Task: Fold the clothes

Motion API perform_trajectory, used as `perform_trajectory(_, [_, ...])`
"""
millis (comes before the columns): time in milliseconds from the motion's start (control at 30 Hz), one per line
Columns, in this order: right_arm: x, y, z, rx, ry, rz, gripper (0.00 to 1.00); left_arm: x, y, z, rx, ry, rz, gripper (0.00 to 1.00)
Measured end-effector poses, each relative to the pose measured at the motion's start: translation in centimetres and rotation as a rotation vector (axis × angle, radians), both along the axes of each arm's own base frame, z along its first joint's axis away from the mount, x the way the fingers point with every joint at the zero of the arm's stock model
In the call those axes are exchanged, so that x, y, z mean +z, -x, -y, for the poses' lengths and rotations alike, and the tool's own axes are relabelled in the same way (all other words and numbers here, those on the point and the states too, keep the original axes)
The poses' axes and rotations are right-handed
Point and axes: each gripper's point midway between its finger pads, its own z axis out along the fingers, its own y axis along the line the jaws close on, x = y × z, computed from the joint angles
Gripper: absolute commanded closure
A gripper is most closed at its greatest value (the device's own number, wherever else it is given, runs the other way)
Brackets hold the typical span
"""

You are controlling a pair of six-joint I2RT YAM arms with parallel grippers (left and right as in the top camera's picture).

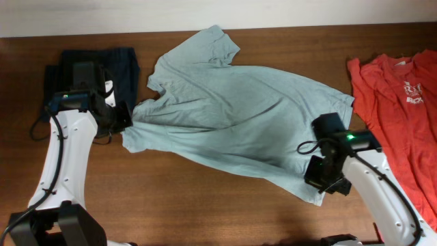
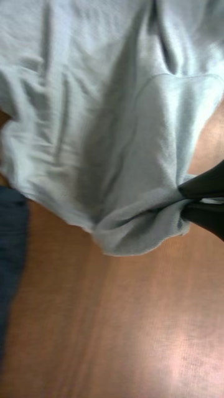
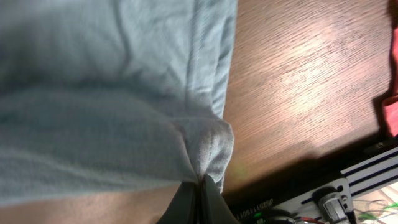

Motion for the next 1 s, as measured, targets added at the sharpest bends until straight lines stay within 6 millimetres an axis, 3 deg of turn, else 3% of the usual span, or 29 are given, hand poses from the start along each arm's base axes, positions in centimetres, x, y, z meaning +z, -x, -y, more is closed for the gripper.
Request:
perform_trajectory(267, [-0.1, -1.5, 2.9, -0.088, -0.012, 0.061, 0.96, 1.3, -3.3, 0.2, -0.011, 0.012, 0.146, 0.99])
perform_trajectory(567, [0.1, -4.8, 3.9, -0.059, -0.007, 0.196, 0.96, 2.7, -5.9, 1.9, -0.066, 0.029, 0.263, 0.99])
perform_trajectory(767, [1.0, -5.7, 4.2, -0.028, 0.008, 0.227, 0.96, 2.9, -6.2, 3.8, -0.16, 0.007, 0.28, 0.99])
perform_trajectory(1000, [2.8, -7.0, 5.5, -0.034, 0.047, 0.281, 0.96, 3.0, -5.9, 3.8, -0.188, -0.029, 0.258, 0.99])
